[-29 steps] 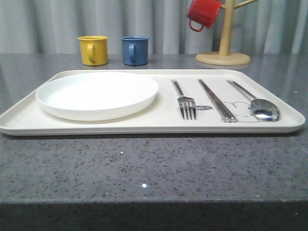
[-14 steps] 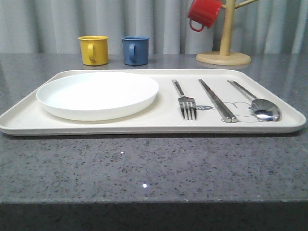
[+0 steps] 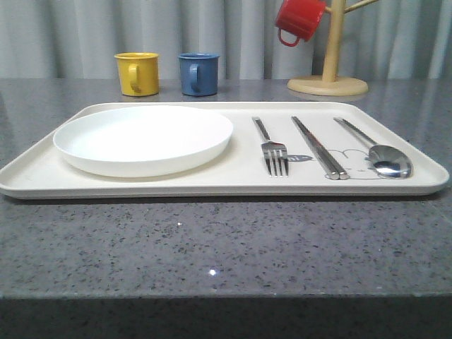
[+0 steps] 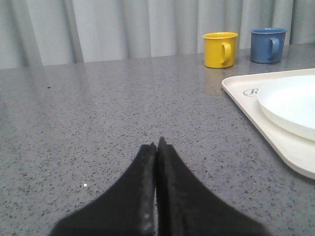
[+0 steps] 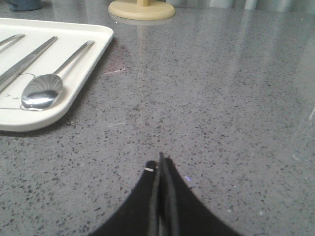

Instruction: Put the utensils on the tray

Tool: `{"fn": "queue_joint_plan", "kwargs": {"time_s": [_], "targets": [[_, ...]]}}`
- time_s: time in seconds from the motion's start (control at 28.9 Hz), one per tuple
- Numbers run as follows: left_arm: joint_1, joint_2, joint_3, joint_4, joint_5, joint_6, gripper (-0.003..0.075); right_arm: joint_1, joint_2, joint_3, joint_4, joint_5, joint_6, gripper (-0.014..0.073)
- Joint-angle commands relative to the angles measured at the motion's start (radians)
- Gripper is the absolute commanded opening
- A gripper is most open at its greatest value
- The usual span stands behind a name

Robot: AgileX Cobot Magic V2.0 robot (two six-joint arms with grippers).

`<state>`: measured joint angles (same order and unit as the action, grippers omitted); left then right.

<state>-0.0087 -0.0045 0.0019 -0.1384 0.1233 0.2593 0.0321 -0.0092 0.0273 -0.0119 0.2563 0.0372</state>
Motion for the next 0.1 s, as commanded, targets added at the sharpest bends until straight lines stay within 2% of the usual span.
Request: {"fn": "queue_joint_plan", "kwargs": {"time_s": [0.0,0.07], "targets": [[-0.002,-0.022,0.002,-0.002,-0.082,-0.009,-0.0018,-0.004,-0.02,-0.013,-0.001,-0.089,-0.006,-0.0068],[-0.002,-0.022,0.002,-0.002,-0.082,-0.009,-0.0018,-0.004,-0.02,-0.013,-0.001,-0.089,-0.006,-0.0068]]}}
